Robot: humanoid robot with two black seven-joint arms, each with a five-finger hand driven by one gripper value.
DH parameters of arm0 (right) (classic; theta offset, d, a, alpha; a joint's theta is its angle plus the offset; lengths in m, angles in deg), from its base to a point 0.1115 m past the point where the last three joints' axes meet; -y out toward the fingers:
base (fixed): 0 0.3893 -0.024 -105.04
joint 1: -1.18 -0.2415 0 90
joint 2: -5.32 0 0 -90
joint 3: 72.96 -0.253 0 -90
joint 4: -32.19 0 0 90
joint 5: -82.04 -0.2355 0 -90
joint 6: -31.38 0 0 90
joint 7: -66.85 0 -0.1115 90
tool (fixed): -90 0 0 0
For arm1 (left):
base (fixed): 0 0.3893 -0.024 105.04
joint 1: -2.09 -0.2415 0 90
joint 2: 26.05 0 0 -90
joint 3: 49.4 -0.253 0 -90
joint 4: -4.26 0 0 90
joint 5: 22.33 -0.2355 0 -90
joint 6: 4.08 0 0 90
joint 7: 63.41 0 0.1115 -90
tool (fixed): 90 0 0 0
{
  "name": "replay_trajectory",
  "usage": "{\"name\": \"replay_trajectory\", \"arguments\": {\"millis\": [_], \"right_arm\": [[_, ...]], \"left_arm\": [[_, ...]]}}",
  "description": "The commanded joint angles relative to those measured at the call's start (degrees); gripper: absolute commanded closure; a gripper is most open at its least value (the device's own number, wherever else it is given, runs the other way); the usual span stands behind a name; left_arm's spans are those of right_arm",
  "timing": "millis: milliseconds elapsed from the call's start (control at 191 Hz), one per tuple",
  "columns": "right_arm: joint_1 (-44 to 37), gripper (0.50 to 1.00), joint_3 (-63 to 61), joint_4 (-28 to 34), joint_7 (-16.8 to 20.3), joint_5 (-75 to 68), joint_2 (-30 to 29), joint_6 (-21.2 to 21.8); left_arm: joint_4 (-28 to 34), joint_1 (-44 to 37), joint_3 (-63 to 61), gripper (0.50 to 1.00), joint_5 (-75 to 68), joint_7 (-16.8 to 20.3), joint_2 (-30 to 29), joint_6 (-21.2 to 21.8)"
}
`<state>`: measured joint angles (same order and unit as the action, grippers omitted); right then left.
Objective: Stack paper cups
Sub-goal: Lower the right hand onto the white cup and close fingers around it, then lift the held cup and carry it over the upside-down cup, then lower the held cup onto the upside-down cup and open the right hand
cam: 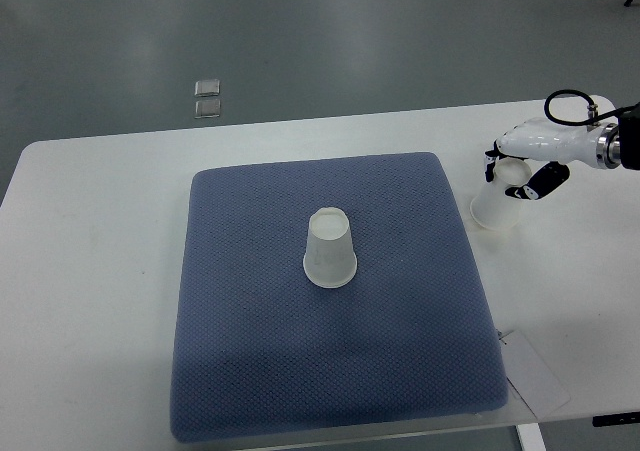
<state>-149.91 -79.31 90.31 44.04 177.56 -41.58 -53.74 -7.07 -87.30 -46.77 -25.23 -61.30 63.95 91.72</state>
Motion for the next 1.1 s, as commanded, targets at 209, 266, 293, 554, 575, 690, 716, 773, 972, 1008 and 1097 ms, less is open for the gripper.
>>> {"name": "replay_trajectory", "arguments": {"millis": [209, 266, 293, 554, 575, 690, 716, 773, 972, 1008, 1097], "right_arm": [[-12.2, 1.0, -0.59, 4.89, -5.22, -5.52, 3.83, 1.18], [-14.75, 1.0, -0.94, 6.91, -5.57, -7.98, 4.71, 2.68], [-15.89, 1.0, -1.03, 7.62, -5.66, -8.69, 5.06, 3.38], [-22.75, 1.0, -5.6, 13.68, -5.83, -11.06, 2.6, 11.2], [-22.84, 1.0, -5.95, 14.12, -5.83, -11.06, 1.9, 11.64], [-23.01, 1.0, -6.83, 16.14, -5.74, -11.15, -0.92, 12.52], [-23.01, 1.0, -6.83, 16.67, -5.74, -11.06, -1.7, 12.79], [-23.01, 1.0, -6.83, 17.29, -5.57, -11.15, -3.37, 13.31], [-22.31, 1.0, -6.48, 17.9, -5.13, -10.62, -9.09, 15.33], [-22.22, 1.0, -6.39, 17.9, -5.13, -10.53, -9.88, 15.6], [-21.7, 1.0, -6.04, 17.9, -5.04, -10.18, -11.02, 16.3]], "left_arm": [[0.0, 0.0, 0.0, 0.5, 0.0, 0.0, 0.0, 0.0], [0.0, 0.0, 0.0, 0.5, 0.0, 0.0, 0.0, 0.0], [0.0, 0.0, 0.0, 0.5, 0.0, 0.0, 0.0, 0.0], [0.0, 0.0, 0.0, 0.5, 0.0, 0.0, 0.0, 0.0], [0.0, 0.0, 0.0, 0.5, 0.0, 0.0, 0.0, 0.0], [0.0, 0.0, 0.0, 0.5, 0.0, 0.0, 0.0, 0.0], [0.0, 0.0, 0.0, 0.5, 0.0, 0.0, 0.0, 0.0], [0.0, 0.0, 0.0, 0.5, 0.0, 0.0, 0.0, 0.0], [0.0, 0.0, 0.0, 0.5, 0.0, 0.0, 0.0, 0.0], [0.0, 0.0, 0.0, 0.5, 0.0, 0.0, 0.0, 0.0], [0.0, 0.0, 0.0, 0.5, 0.0, 0.0, 0.0, 0.0]]}}
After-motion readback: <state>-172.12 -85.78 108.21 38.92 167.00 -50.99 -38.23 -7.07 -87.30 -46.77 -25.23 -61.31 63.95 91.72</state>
